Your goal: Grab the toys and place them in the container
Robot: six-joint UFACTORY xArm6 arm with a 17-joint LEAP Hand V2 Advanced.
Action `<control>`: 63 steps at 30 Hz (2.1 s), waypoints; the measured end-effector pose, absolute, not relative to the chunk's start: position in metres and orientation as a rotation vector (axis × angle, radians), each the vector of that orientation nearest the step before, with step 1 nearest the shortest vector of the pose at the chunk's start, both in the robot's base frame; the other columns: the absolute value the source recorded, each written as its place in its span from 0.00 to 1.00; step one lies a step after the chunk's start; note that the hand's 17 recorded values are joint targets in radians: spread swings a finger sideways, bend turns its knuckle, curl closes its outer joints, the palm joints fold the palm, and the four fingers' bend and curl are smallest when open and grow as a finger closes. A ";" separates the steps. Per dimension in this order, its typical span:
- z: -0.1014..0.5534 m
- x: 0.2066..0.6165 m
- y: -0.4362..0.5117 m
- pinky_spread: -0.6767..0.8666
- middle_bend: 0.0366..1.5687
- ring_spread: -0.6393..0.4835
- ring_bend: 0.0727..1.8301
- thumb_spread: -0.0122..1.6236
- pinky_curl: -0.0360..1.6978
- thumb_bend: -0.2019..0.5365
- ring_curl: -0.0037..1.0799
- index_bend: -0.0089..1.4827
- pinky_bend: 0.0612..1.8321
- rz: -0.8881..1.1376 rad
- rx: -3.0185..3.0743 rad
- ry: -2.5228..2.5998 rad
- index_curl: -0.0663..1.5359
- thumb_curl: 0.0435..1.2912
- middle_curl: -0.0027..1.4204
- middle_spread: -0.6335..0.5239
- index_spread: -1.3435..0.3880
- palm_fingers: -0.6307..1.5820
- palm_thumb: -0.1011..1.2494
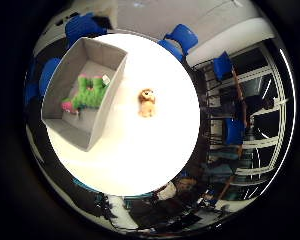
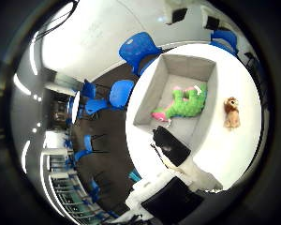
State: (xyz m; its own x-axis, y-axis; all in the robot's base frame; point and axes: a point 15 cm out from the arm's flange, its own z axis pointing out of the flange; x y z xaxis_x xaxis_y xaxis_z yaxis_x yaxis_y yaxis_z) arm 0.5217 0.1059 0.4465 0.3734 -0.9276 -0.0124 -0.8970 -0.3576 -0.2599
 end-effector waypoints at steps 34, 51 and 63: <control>0.307 0.576 -0.095 0.78 0.14 0.77 0.27 0.72 0.22 0.24 0.22 0.10 0.35 -0.035 -1.976 2.286 0.20 0.22 0.24 0.65 0.63 0.35 0.43; 0.217 0.601 -0.090 0.78 0.15 0.79 0.28 0.72 0.19 0.25 0.21 0.10 0.38 0.048 -1.918 2.412 0.20 0.22 0.24 0.72 0.67 0.34 0.41; 0.177 0.618 -0.093 0.78 0.15 0.80 0.28 0.71 0.18 0.25 0.21 0.10 0.40 0.030 -1.876 2.434 0.20 0.22 0.24 0.72 0.67 0.34 0.43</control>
